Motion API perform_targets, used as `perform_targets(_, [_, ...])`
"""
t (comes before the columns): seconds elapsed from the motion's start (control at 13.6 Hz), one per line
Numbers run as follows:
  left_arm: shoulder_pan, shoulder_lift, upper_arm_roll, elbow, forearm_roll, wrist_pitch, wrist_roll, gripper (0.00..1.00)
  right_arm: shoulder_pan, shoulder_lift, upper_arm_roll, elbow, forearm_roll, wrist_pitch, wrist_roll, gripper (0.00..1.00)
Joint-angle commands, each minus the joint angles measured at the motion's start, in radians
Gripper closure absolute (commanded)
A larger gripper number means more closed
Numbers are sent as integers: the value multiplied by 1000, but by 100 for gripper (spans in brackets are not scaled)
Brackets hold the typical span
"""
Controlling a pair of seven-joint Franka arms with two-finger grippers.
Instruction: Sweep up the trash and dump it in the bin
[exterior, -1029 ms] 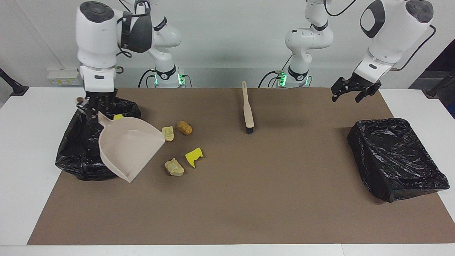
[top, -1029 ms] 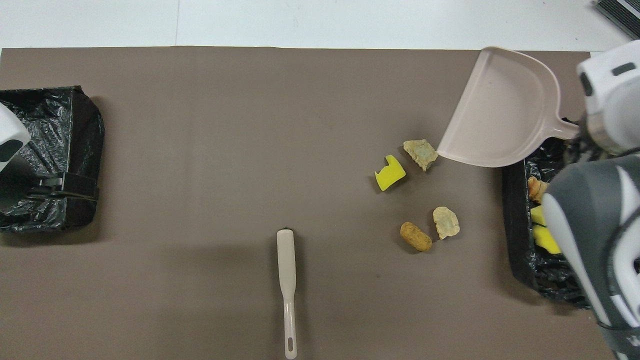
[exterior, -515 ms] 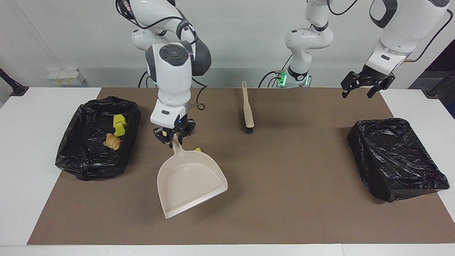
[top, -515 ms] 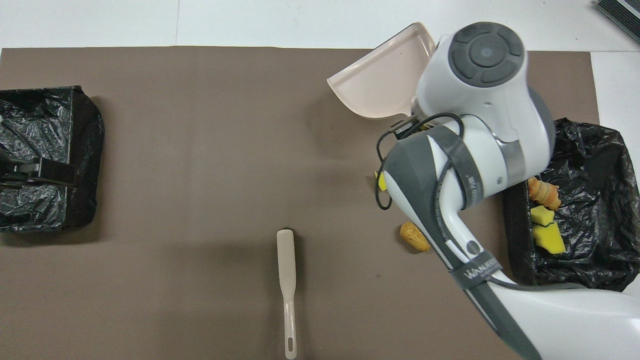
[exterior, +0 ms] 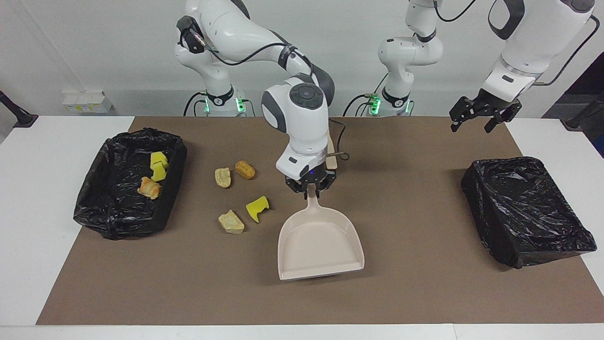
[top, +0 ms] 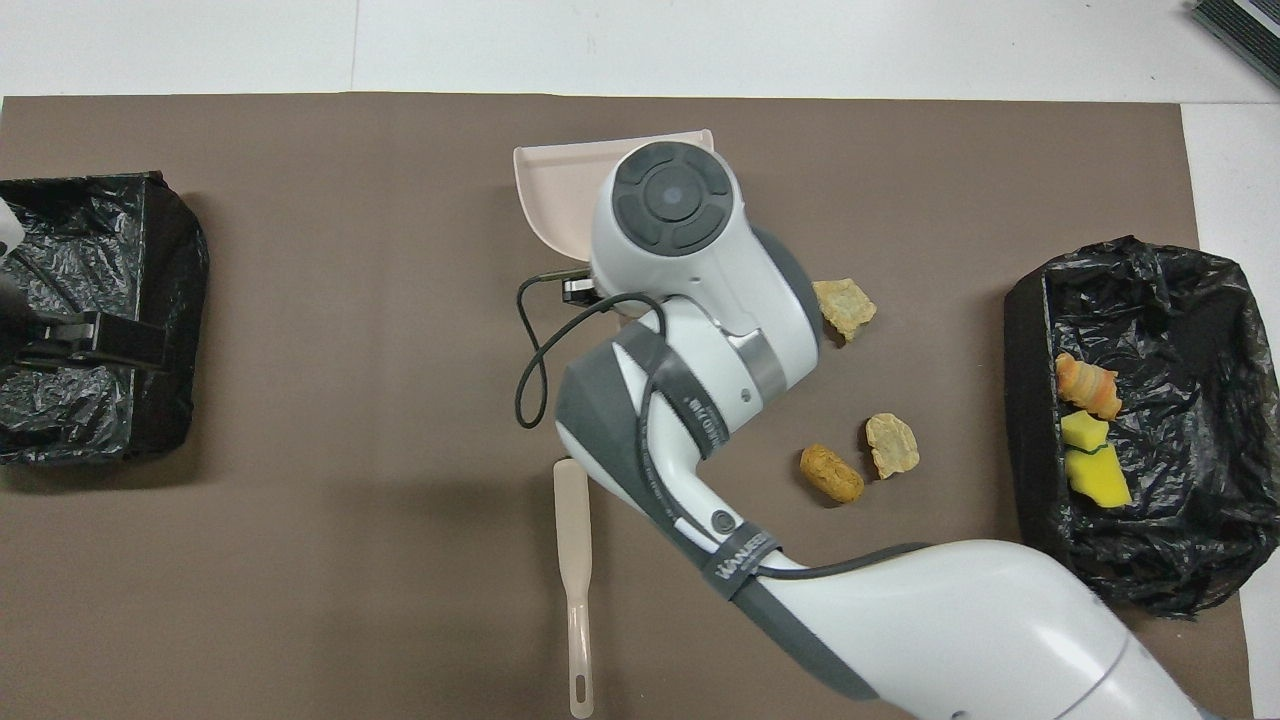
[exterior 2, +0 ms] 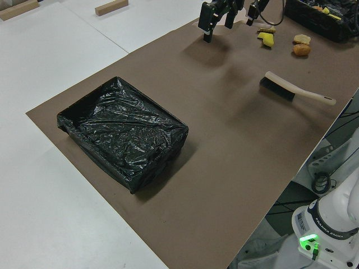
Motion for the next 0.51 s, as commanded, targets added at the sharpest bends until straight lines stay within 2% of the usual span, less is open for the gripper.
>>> perform_targets(0.0, [-25,12,37,28,13,-24,9,0,59,82,-2,42,14,55,99,100])
perform_targets(0.22, [-25,9,37,22,13,-22,8,0,85,124,-1,31,11,79,155,100])
perform_targets(0.44, [-25,6,36,17,12,-27,2,0,62,120,1,12,21,68,156,100])
